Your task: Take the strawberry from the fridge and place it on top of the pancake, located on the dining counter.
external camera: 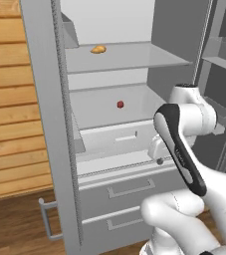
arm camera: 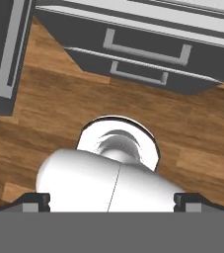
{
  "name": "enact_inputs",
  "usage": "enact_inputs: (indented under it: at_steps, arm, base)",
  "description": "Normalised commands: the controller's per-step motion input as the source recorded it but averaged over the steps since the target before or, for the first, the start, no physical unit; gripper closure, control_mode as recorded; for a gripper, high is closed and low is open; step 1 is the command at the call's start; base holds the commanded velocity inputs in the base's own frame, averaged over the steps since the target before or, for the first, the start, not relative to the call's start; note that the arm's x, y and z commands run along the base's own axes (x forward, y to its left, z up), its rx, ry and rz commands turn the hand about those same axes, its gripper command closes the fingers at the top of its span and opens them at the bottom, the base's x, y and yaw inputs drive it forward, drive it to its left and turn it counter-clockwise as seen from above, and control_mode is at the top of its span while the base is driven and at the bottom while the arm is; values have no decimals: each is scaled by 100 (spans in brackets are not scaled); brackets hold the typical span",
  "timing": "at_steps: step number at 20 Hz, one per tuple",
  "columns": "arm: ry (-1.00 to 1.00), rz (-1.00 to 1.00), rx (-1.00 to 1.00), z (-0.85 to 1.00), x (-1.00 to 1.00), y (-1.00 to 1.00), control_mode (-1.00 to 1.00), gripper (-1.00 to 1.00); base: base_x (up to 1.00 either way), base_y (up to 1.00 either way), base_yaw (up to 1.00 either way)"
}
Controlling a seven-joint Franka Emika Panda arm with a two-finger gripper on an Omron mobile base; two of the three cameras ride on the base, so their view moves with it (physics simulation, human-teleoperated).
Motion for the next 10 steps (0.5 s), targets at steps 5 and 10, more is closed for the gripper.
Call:
enact_inputs:
  at_steps: [5,10]
  arm:
    - [-14,-8,0,-19,-11,3,-100,-100]
    - [0,0,0,-1,0,0,-100,-100]
  base:
    - [0,0,0]
    - [0,0,0]
